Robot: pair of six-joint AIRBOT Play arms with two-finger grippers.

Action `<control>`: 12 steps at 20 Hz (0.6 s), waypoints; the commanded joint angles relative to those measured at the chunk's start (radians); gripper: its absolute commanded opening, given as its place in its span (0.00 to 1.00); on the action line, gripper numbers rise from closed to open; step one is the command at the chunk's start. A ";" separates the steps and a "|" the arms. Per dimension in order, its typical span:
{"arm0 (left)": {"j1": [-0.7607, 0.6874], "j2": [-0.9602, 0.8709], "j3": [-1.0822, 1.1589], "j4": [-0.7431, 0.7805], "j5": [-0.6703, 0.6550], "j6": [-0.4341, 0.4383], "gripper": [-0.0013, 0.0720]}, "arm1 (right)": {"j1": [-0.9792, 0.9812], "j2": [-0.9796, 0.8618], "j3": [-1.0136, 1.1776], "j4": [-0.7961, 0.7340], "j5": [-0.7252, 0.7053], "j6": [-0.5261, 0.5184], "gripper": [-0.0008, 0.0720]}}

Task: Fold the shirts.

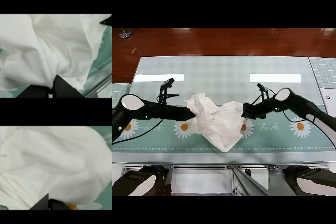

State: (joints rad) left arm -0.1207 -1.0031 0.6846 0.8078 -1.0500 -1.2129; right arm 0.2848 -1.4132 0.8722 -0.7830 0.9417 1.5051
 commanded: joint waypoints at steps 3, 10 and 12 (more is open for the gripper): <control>0.106 0.013 0.311 -0.008 -0.015 -0.003 0.06 | -0.048 0.018 0.473 -0.192 0.148 0.024 0.03; 0.208 0.027 1.020 -0.011 -0.086 -0.104 0.06 | -0.108 0.117 1.420 -0.390 0.331 0.061 0.03; 0.211 0.059 1.119 0.042 -0.191 -0.121 0.06 | -0.108 0.262 1.379 -0.414 0.352 0.026 0.03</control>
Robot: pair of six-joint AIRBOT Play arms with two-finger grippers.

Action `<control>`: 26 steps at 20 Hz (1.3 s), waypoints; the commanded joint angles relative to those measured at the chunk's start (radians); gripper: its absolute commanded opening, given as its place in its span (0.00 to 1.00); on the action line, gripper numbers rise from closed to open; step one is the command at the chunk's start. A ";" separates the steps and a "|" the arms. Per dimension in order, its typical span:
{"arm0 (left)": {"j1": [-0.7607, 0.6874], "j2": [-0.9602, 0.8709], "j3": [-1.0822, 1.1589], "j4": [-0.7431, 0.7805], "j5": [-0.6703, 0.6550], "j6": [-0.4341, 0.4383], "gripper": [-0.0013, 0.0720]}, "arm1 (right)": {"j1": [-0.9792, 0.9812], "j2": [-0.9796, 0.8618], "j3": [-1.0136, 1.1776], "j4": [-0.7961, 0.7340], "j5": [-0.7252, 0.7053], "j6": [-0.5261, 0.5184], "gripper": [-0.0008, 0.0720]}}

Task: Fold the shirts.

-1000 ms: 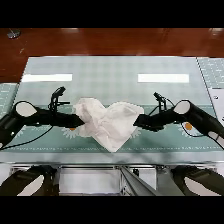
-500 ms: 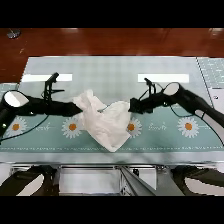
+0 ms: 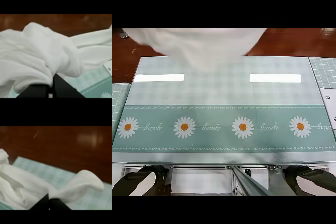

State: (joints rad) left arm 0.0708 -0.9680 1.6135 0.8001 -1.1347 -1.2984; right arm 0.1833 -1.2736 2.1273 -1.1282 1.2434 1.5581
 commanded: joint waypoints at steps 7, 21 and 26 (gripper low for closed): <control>0.018 0.323 -0.106 0.119 -0.316 -0.080 0.06 | -0.007 0.538 -0.222 -0.225 0.169 -0.016 0.03; -0.397 0.271 -1.348 -0.079 0.557 -0.046 0.06 | -0.007 -0.085 -0.617 -0.106 -0.049 0.028 0.03; -0.386 0.012 -1.176 -0.052 0.485 0.005 0.98 | -0.040 -0.377 -0.400 0.131 -0.098 0.080 0.82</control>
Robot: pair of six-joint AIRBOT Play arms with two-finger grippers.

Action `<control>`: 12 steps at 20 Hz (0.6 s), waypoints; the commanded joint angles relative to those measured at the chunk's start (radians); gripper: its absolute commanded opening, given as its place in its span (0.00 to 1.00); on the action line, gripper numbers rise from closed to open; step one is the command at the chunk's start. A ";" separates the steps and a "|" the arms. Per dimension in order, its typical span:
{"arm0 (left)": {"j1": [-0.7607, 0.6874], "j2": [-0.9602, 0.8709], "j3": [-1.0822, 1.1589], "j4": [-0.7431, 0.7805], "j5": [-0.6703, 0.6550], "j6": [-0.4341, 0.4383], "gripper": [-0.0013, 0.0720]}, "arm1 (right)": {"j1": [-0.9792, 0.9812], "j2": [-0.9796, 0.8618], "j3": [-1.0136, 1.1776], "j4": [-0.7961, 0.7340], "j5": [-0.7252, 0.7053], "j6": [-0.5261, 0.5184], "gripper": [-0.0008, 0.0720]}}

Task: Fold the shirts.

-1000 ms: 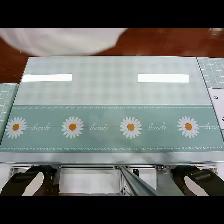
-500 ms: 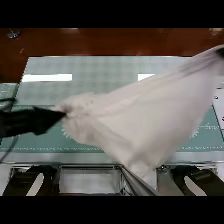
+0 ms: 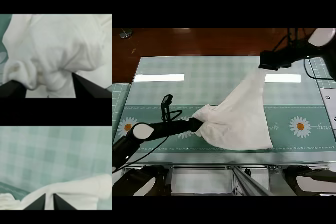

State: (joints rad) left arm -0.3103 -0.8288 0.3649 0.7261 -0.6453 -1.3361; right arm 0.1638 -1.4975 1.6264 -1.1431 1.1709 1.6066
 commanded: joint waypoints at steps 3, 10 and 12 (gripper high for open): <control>0.154 -0.157 0.278 0.198 -0.269 0.056 0.98 | -0.134 -0.154 0.214 0.128 0.183 -0.007 0.87; 0.515 -0.224 0.375 -0.010 -0.498 0.183 0.98 | -0.496 0.254 -0.389 -0.123 0.249 -0.053 0.87; 0.470 -0.320 0.364 -0.069 -0.576 0.248 0.97 | -0.521 0.403 -0.698 0.001 0.140 -0.122 0.87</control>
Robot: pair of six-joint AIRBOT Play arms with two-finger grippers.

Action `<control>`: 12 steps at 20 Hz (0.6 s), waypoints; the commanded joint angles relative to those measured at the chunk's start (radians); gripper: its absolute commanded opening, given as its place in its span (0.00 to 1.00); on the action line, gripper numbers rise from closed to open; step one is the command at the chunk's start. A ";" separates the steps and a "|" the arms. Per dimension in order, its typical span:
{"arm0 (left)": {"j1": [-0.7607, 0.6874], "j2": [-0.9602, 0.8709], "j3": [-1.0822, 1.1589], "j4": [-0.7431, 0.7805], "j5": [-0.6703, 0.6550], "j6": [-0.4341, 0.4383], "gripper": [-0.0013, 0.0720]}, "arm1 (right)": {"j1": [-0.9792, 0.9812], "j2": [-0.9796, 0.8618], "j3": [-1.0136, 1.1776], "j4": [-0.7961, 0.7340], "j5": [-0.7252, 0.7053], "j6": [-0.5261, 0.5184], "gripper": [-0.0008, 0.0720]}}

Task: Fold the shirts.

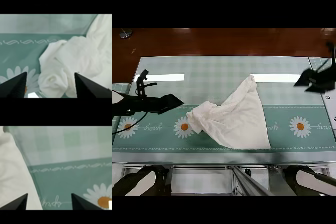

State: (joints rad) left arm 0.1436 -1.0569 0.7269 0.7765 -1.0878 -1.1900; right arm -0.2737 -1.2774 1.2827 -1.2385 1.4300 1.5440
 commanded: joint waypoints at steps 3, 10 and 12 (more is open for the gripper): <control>-0.070 -0.219 0.002 -0.119 -0.163 0.142 0.97 | -0.084 0.315 -0.657 0.141 -0.101 -0.119 0.87; -0.102 -0.270 0.002 -0.123 -0.182 0.229 0.06 | 0.012 0.349 -0.853 0.134 -0.055 -0.130 0.87; -0.103 -0.270 0.002 -0.123 -0.181 0.229 0.06 | 0.093 0.349 -0.856 0.131 -0.088 -0.104 0.87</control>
State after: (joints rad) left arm 0.0448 -1.3174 0.7284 0.6582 -1.2572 -0.9817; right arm -0.2623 -0.9379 0.4690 -1.1080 1.3682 1.4212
